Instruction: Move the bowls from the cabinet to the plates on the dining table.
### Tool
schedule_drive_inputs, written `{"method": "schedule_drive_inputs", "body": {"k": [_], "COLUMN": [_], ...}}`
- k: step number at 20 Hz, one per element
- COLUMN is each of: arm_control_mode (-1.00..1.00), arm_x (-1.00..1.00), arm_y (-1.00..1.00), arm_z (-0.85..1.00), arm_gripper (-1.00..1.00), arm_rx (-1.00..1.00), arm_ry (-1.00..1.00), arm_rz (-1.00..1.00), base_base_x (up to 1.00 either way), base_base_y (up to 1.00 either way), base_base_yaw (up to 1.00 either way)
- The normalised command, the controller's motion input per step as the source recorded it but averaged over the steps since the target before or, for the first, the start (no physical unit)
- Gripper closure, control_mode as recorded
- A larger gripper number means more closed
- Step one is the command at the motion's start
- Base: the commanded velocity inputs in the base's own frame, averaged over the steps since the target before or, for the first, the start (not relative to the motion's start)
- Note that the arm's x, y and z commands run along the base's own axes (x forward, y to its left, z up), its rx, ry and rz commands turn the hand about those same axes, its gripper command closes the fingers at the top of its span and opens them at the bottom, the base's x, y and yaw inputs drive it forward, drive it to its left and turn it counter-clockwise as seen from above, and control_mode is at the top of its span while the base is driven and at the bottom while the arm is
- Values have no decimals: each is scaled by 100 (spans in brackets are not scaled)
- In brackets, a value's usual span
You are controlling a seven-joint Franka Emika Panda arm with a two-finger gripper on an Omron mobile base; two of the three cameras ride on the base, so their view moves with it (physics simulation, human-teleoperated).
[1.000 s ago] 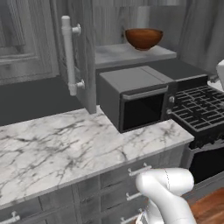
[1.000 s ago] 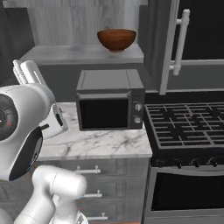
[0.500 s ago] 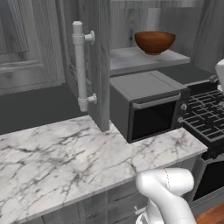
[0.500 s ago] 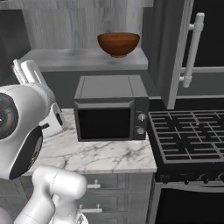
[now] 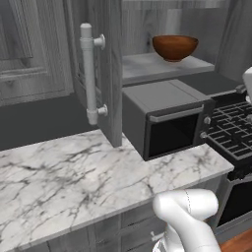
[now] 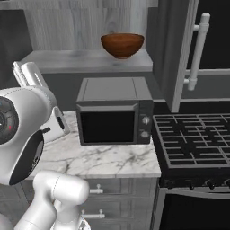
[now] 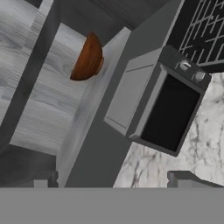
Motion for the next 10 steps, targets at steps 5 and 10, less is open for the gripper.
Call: {"method": "schedule_drive_inputs", "body": {"k": [5,10], "arm_control_mode": [100,100], "arm_x": [0,0], "arm_y": [0,0], "arm_z": [0,0], "arm_gripper": [-100,-100], "arm_rx": [0,0], "arm_ry": [0,0], "arm_rz": [0,0], "base_base_x": [-11,-2], "base_base_y": [-34,-3], "base_base_yaw": [-5,-22]}}
